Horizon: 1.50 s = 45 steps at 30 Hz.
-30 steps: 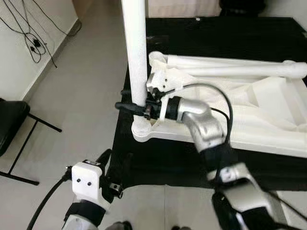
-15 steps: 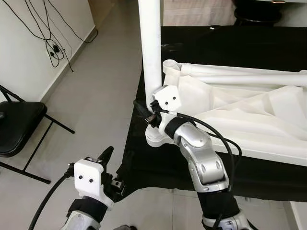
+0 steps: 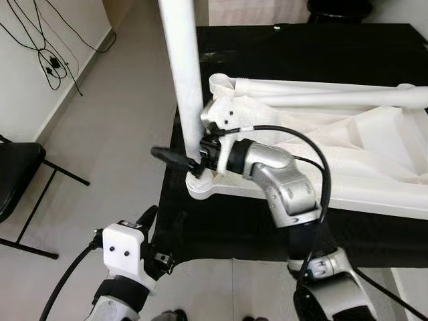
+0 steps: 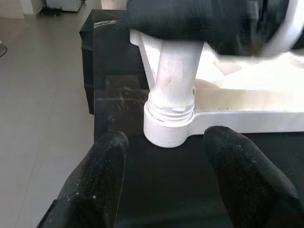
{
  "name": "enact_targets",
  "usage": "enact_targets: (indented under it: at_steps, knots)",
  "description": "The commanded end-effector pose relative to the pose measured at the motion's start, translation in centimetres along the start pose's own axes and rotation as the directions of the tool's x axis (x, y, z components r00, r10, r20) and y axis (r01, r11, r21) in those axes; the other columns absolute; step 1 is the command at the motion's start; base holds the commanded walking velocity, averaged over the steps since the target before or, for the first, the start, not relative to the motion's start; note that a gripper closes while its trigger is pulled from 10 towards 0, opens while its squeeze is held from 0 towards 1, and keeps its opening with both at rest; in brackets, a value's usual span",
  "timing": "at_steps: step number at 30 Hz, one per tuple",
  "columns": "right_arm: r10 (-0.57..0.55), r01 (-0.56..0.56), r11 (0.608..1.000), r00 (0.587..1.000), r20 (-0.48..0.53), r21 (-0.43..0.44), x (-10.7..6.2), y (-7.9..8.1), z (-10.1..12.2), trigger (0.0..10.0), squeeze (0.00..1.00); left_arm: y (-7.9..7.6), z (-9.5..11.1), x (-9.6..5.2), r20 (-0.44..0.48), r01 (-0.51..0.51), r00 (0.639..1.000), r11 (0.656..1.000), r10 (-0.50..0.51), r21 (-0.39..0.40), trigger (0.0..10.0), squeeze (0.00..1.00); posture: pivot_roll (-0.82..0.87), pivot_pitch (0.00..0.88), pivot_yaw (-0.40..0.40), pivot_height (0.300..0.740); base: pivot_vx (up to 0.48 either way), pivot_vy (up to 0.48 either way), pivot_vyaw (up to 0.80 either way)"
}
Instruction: Building children table
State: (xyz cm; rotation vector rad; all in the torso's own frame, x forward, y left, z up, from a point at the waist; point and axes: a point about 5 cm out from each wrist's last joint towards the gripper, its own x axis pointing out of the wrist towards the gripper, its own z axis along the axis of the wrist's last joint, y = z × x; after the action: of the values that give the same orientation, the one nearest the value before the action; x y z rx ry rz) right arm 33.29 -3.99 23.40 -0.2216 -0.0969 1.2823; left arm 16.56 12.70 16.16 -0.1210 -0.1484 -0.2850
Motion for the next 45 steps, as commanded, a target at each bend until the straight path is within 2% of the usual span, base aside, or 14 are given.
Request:
enact_targets:
  at_steps: [1,10,11,12,13,26,31,32,33,34,36,38,39,45]
  knots:
    - [0.112,-0.115,0.991,0.993,-0.041,-0.074,0.3,-0.4,0.5,10.0,0.00,-0.1,0.0,-0.3,-0.013,-0.011,1.000,1.000,0.011,0.005,10.0,0.00,0.16,0.227,-0.015,0.740,0.000,0.000,0.00]
    - [0.243,-0.243,0.968,0.970,-0.007,-0.059,0.2,-2.3,2.1,10.0,0.00,-0.3,0.3,-0.7,-0.017,-0.012,1.000,1.000,0.012,0.005,10.0,0.00,0.18,0.254,-0.008,0.740,0.000,0.000,0.00]
    - [0.267,-0.267,0.962,0.964,-0.002,-0.062,0.3,-2.3,2.2,4.5,0.00,-0.4,0.3,-0.8,-0.019,-0.011,1.000,1.000,0.011,0.005,10.0,0.00,0.19,0.262,-0.006,0.740,0.000,0.000,0.00]
    - [0.267,-0.267,0.962,0.964,-0.002,-0.062,0.3,-2.3,2.2,4.5,0.00,-0.4,0.3,-0.8,-0.019,-0.011,1.000,1.000,0.011,0.005,10.0,0.00,0.19,0.262,-0.006,0.740,0.000,0.000,0.00]
    - [0.300,-0.299,0.952,0.954,0.009,-0.060,0.4,-2.3,2.2,0.0,0.00,-0.4,0.4,-0.9,-0.021,-0.011,1.000,1.000,0.011,0.004,10.0,0.00,0.19,0.263,-0.005,0.740,0.000,0.000,0.00]
    - [0.352,-0.350,0.935,0.936,0.026,-0.065,0.0,-3.3,2.1,0.0,0.00,-0.4,0.4,-1.0,-0.027,-0.012,1.000,1.000,0.012,0.001,10.0,0.00,0.15,0.270,-0.005,0.740,0.000,0.000,0.00]
    - [0.023,-0.023,1.000,1.000,0.001,0.000,-0.7,-3.4,0.3,0.0,0.00,-0.5,0.3,-0.9,-0.027,-0.012,1.000,1.000,0.012,-0.002,10.0,0.00,0.13,0.266,-0.019,0.740,0.000,0.000,0.00]
    - [-0.493,0.495,0.865,0.869,-0.047,0.079,-0.7,-1.2,-2.0,0.0,0.00,-0.3,0.3,-1.0,-0.027,-0.014,1.000,1.000,0.014,0.000,10.0,0.00,0.10,0.270,-0.009,0.740,0.000,0.000,0.00]
    - [-0.493,0.495,0.865,0.869,-0.047,0.079,-0.7,-1.2,-2.0,0.0,0.00,-0.3,0.3,-1.0,-0.027,-0.014,1.000,1.000,0.014,0.000,10.0,0.00,0.10,0.270,-0.009,0.740,0.000,0.000,0.00]
    - [-0.733,0.739,0.664,0.673,-0.095,0.110,-2.3,-0.2,-2.8,0.0,0.00,-0.1,0.4,-1.0,-0.026,-0.015,1.000,1.000,0.015,0.000,10.0,0.00,0.09,0.273,-0.005,0.740,0.000,0.000,0.00]
    - [-0.739,0.751,0.653,0.661,-0.130,0.099,-2.0,2.8,-3.3,0.0,0.00,0.0,0.4,-0.8,-0.026,-0.009,1.000,1.000,0.009,0.001,10.0,0.00,0.09,0.277,0.014,0.740,0.000,0.000,0.00]
    - [-0.692,0.706,0.700,0.708,-0.140,0.110,-1.1,4.9,-3.6,0.0,0.00,0.0,0.3,-0.6,-0.028,-0.002,1.000,1.000,0.002,0.001,10.0,0.00,0.08,0.255,0.019,0.740,0.000,0.000,0.00]
    - [-0.584,0.596,0.796,0.802,-0.123,0.103,0.6,6.6,-3.9,0.0,0.00,0.1,0.0,-0.3,-0.030,0.004,1.000,1.000,-0.004,0.000,10.0,0.00,0.09,0.244,0.022,0.740,0.000,0.000,0.00]
    - [-0.568,0.578,0.805,0.816,-0.105,0.133,1.9,4.9,-3.9,0.0,0.00,0.6,-0.4,0.1,-0.031,-0.003,1.000,1.000,0.003,-0.002,10.0,0.00,0.09,0.215,0.018,0.740,0.000,0.000,0.00]
